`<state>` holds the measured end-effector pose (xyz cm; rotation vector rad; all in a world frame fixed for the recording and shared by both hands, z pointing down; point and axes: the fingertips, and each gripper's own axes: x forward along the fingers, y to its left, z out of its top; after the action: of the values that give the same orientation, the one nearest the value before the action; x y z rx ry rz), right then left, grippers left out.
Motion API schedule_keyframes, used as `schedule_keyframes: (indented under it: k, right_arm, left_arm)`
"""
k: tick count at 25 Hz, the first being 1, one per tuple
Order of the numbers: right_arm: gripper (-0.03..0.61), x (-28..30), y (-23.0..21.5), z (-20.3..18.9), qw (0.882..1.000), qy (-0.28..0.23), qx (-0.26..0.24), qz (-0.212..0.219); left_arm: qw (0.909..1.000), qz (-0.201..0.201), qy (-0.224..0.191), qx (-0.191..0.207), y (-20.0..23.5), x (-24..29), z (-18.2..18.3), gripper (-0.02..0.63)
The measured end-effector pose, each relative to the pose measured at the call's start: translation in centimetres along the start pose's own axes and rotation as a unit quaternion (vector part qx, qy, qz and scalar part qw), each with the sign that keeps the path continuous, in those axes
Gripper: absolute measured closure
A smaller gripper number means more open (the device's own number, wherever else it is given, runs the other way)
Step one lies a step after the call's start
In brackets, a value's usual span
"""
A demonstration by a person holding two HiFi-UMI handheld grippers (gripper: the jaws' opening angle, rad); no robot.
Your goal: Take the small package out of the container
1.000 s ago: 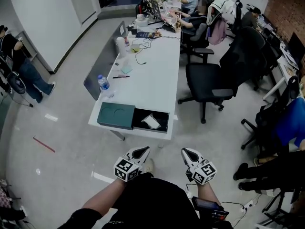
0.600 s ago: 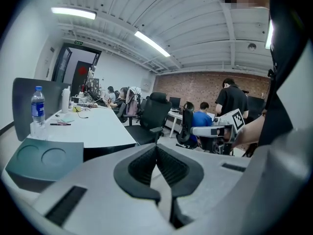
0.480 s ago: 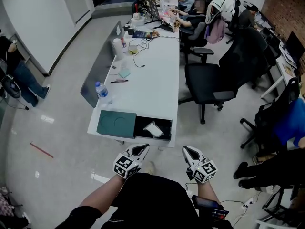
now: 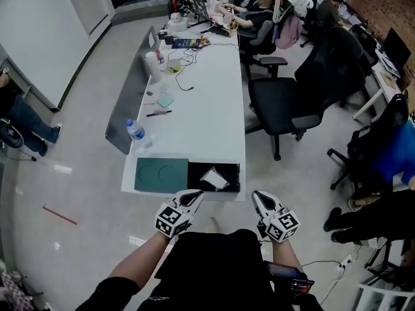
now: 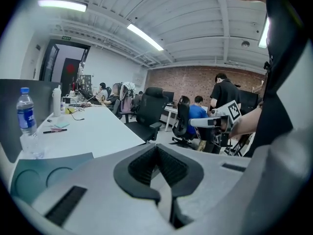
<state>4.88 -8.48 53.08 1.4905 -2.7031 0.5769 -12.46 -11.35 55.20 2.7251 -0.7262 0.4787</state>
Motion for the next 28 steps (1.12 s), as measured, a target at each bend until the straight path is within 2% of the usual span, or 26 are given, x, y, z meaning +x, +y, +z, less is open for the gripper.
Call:
schedule_keyframes:
  k: [10,19,22,25,28]
  right_arm:
    - [0.552,1.2,-0.8,-0.9,1.0,0.014,0.01,-0.018]
    - [0.552,3.0,-2.4,-1.0,1.0,0.016,0.019,-0.013]
    - [0.552,3.5,-3.3,-0.7,1.0,0.018,0.019,-0.01]
    - [0.552,3.8,-4.3,-0.4,1.0,0.019,0.021,-0.009]
    - [0.552,4.1,-5.3,-0.5,0.999,0.022,0.025,-0.01]
  left_arm:
    - [0.9985,-0.028,0.036,0.03,0.7,0.8,-0.7,0.604]
    - [0.9921,-0.047,0.074,0.09,1.7,2.6,-0.2,0.604]
    - [0.9857,-0.046,0.1,0.128,2.3,3.4,-0.3,0.604]
    - [0.9742,-0.041,0.131,0.179,3.2,4.3,-1.1,0.604]
    - [0.9636,-0.06,0.151,0.212,3.2,5.0,-1.8,0.604]
